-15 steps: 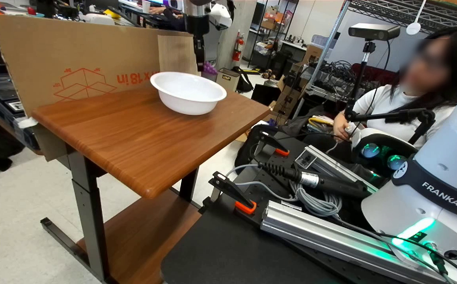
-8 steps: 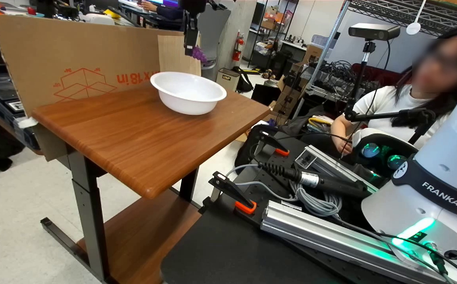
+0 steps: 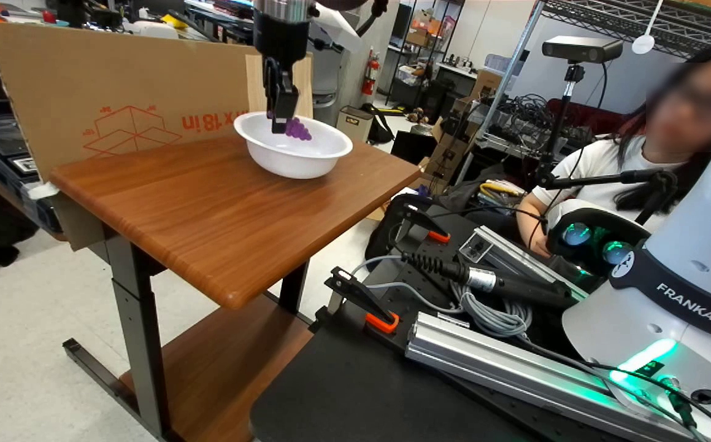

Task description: Put the purple object inside the white bowl

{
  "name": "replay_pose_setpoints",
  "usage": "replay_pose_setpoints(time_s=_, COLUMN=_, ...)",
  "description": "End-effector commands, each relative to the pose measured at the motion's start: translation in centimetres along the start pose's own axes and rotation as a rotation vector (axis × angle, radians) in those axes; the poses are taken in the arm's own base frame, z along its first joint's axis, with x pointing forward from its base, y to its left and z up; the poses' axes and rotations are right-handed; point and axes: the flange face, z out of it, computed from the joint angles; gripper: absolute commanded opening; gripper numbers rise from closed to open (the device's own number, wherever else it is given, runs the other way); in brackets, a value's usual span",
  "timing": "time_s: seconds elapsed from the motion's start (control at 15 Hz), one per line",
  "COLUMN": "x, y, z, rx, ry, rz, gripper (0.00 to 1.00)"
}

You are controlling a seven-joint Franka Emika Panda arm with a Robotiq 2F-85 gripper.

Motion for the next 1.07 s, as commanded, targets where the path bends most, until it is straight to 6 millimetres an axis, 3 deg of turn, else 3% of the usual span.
replay_pose_setpoints(time_s=0.0, x=0.1, y=-3.3, z=0.6, rx=-0.004, ry=-0.022, rz=-0.015, gripper=0.18)
replay_pose_setpoints(time_s=0.13, x=0.0, y=-4.3, z=1.2, rx=-0.003, ry=-0.041, rz=-0.022, gripper=0.18)
replay_pose_setpoints(time_s=0.2, x=-0.2, y=-4.7, z=1.3, rx=-0.003, ry=-0.049, rz=-0.023, gripper=0.68)
replay_pose_setpoints(time_s=0.27, x=-0.3, y=-4.9, z=1.4, rx=-0.004, ry=-0.053, rz=-0.021, gripper=0.69)
replay_pose_setpoints(time_s=0.53, x=-1.1, y=-4.9, z=-0.3, rx=-0.012, ry=-0.045, rz=0.002, gripper=0.97)
replay_pose_setpoints(time_s=0.73, x=-2.6, y=-5.7, z=-2.8, rx=-0.012, ry=-0.036, rz=0.013, gripper=1.00)
replay_pose_setpoints(time_s=0.8, x=-1.1, y=-4.3, z=-0.4, rx=-0.003, ry=-0.048, rz=0.003, gripper=1.00)
replay_pose_setpoints(time_s=1.0, x=-2.1, y=-5.0, z=-2.1, rx=-0.014, ry=-0.040, rz=0.006, gripper=1.00)
